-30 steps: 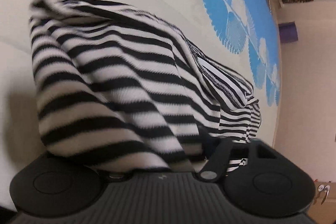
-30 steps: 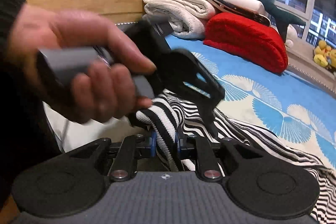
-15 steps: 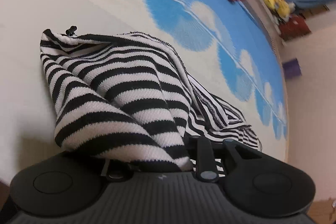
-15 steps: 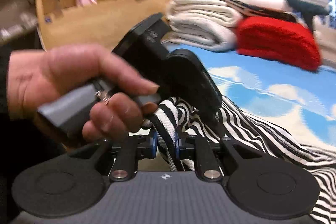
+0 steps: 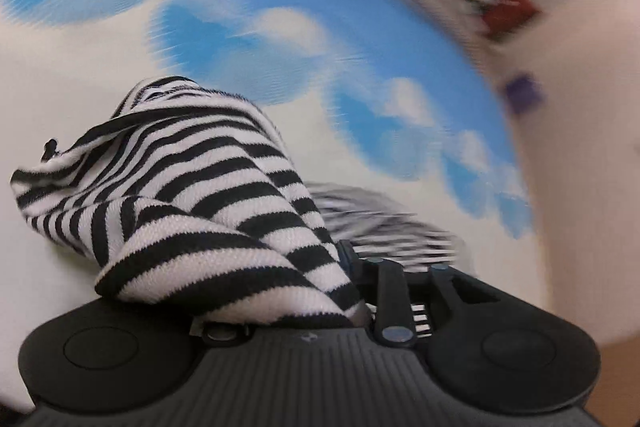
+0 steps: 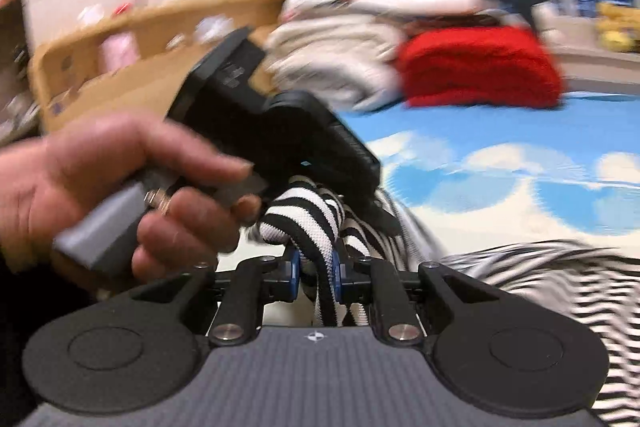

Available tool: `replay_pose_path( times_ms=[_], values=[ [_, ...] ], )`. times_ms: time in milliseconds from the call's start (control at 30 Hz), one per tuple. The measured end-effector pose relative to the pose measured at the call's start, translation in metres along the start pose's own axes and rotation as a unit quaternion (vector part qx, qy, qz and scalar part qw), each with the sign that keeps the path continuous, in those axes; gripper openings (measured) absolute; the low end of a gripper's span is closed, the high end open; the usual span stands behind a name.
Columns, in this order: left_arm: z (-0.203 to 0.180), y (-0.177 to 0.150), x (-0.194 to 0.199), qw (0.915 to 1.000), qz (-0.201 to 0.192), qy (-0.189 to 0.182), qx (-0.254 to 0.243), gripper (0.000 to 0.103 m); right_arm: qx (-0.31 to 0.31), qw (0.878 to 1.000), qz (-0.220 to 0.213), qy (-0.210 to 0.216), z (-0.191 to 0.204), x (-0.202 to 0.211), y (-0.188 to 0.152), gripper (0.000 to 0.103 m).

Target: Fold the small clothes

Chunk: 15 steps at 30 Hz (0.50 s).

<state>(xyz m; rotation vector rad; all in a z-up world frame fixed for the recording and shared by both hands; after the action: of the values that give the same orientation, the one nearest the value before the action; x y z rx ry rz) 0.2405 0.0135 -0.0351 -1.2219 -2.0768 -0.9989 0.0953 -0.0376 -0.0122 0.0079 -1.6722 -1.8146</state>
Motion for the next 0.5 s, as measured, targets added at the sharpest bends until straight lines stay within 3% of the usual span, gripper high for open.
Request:
replay_pose_path(
  times_ms=[100, 167, 200, 267, 333, 400, 433, 500],
  values=[
    [-0.07, -0.005, -0.003, 0.9927, -0.015, -0.108, -0.052, 0.063, -0.035, 0.992, -0.048, -0.11, -0.058, 0.049, 0.009, 0.014],
    [-0.092, -0.009, -0.005, 0.9888, -0.028, -0.13, -0.069, 0.073, -0.073, 0.978, -0.031, -0.192, -0.105, 0.07, -0.007, 0.013],
    [-0.099, -0.011, -0.008, 0.9878, -0.03, -0.132, -0.077, 0.073, -0.112, 0.963, 0.005, -0.243, -0.139, 0.079, -0.027, 0.013],
    [-0.102, -0.017, -0.019, 0.989, -0.013, -0.118, -0.089, 0.073, -0.216, 0.928, 0.069, -0.297, -0.194, 0.092, -0.072, 0.013],
    [-0.098, -0.027, -0.033, 0.9907, 0.012, -0.087, -0.104, 0.07, -0.292, 0.896, 0.123, -0.31, -0.227, 0.099, -0.11, 0.014],
    [-0.094, -0.042, -0.048, 0.9889, 0.042, -0.049, -0.134, 0.064, -0.39, 0.867, 0.136, -0.278, -0.248, 0.103, -0.139, 0.015],
    [-0.092, -0.05, -0.054, 0.9862, 0.056, -0.031, -0.152, 0.061, -0.414, 0.86, 0.124, -0.27, -0.254, 0.107, -0.142, 0.019],
    [-0.087, -0.064, -0.06, 0.9803, 0.076, -0.013, -0.182, 0.055, -0.433, 0.86, 0.101, -0.249, -0.258, 0.11, -0.14, 0.021]
  ],
)
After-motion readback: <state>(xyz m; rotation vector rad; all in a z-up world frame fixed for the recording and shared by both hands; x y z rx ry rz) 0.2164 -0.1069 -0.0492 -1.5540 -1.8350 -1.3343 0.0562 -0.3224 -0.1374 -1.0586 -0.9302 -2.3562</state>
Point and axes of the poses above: each gripper's, at about its wrist camera, not at the fingertips, and x roughly against the way its jaws point, z to its left, y to its top, the point moved 7 cm from there along -x, roughly the way its jaws point, and after that the axes turned 6 degrees about x, right-handed, at the moved point
